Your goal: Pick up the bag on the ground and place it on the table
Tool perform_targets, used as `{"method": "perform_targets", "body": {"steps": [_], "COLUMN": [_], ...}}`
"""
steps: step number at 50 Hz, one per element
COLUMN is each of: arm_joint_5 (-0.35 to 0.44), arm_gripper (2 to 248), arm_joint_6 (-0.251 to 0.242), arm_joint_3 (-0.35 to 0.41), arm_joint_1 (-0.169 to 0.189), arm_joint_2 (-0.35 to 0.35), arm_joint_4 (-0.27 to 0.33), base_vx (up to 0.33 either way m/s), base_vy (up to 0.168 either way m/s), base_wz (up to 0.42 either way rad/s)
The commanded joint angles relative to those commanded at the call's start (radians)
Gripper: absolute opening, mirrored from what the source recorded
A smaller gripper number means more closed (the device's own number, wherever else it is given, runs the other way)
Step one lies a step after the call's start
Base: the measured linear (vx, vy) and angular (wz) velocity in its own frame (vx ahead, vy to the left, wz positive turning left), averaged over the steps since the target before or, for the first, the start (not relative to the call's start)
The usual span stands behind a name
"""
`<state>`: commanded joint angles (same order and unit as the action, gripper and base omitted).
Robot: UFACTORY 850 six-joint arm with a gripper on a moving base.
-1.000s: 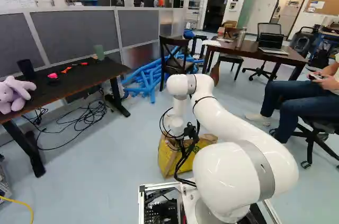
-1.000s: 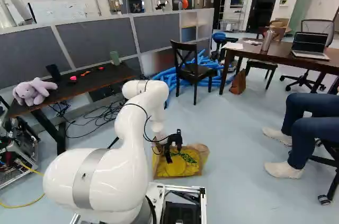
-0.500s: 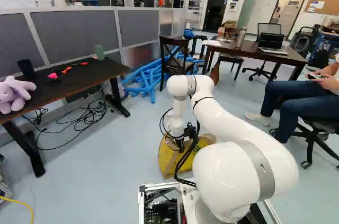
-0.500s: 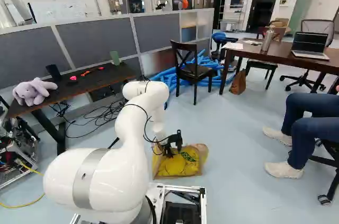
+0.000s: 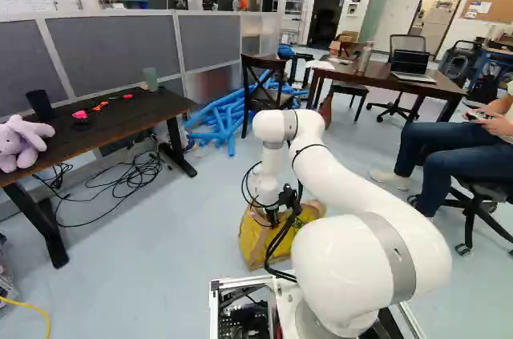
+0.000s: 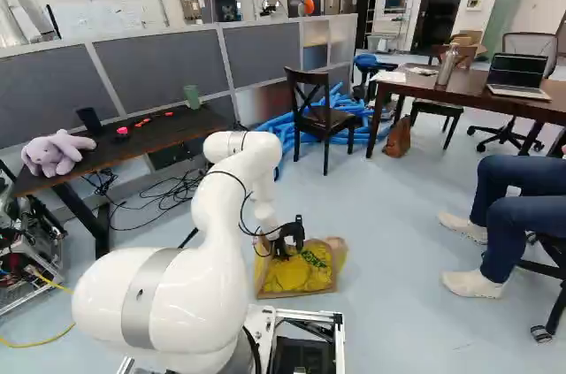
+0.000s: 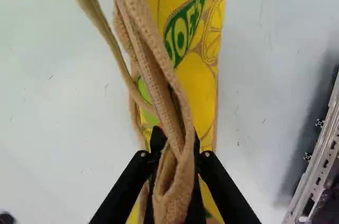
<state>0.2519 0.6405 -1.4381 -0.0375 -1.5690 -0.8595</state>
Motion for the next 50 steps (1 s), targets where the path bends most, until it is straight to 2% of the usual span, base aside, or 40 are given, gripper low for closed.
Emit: {"method": "perform_targets", "body": {"steps": [50], "arm_joint_5": [-0.011], "arm_gripper": [35], "arm_joint_6": [0.0], "arm_joint_3": [0.163], "arm_joint_1": [-0.021], "arm_joint_2": [0.189], "arm_joint_4": [0.0], "base_vx": [0.0], "base_vy": [0.0], "base_wz": [0.0]}}
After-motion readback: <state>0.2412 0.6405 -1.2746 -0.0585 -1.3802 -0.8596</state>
